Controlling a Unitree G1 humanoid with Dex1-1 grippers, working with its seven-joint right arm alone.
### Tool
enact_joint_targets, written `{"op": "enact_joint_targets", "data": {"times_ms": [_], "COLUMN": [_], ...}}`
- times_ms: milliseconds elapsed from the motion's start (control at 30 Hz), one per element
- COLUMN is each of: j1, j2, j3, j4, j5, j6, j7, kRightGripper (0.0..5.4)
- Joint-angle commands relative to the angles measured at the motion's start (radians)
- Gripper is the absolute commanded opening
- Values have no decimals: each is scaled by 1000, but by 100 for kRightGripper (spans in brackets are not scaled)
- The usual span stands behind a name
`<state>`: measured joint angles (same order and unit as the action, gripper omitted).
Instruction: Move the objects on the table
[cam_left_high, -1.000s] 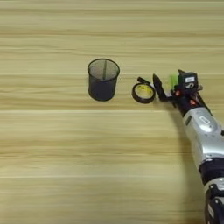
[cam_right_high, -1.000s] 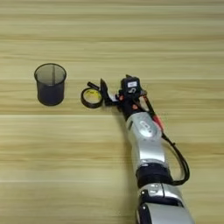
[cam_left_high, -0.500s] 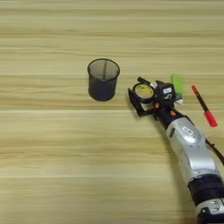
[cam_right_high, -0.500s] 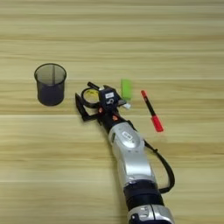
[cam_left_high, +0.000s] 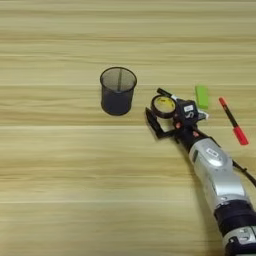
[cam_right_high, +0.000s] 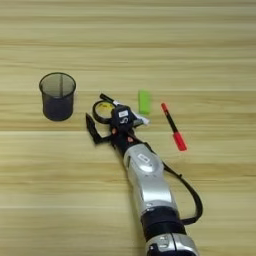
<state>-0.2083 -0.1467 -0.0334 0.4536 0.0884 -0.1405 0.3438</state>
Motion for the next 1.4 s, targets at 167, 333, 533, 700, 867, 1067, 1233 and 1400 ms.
{"op": "enact_joint_targets", "data": {"times_ms": [167, 333, 533, 700, 867, 1067, 1233, 1400], "j1": [-74, -91, -102, -104, -104, -102, -100, -104], "j2": [-9, -13, -10, -9, -10, -10, -10, -11], "j3": [-19, -31, -33, -29, -27, -23, -22, -25], "j4": [17, 57, 86, 94, 95, 94, 95, 100], "j5": [21, 23, 19, 15, 16, 17, 17, 18], "j6": [-2, -8, -11, -10, -8, -6, -8, -11], "j7": [10, 5, 6, 12, 19, 29, 37, 36], "kRightGripper": [536, 536, 536, 536, 536, 522, 460, 408]}}
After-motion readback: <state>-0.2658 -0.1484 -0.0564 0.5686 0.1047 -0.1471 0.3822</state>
